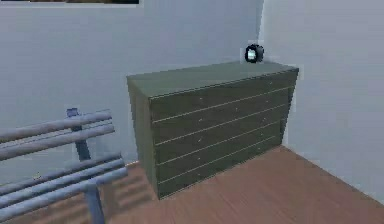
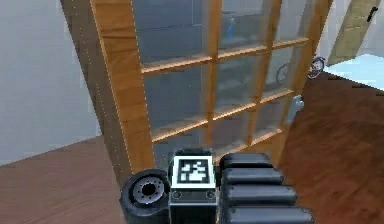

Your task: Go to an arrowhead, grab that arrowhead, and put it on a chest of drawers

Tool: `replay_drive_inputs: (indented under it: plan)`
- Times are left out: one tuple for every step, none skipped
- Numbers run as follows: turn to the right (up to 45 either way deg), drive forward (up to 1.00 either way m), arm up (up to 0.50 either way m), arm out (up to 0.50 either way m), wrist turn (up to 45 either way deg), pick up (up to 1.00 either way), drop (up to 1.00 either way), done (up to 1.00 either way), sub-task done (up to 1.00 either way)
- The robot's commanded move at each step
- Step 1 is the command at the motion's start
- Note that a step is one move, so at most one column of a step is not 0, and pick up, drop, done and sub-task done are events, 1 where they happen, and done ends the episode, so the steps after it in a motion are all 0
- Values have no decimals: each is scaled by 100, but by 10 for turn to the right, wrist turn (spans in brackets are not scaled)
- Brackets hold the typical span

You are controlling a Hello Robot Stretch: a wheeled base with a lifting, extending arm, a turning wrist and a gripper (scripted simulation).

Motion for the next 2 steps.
replay_drive_inputs:
  plan:
    - [0,70,0,0,0,0,0,0,0]
    - [450,0,0,0,0,0,0,0,0]
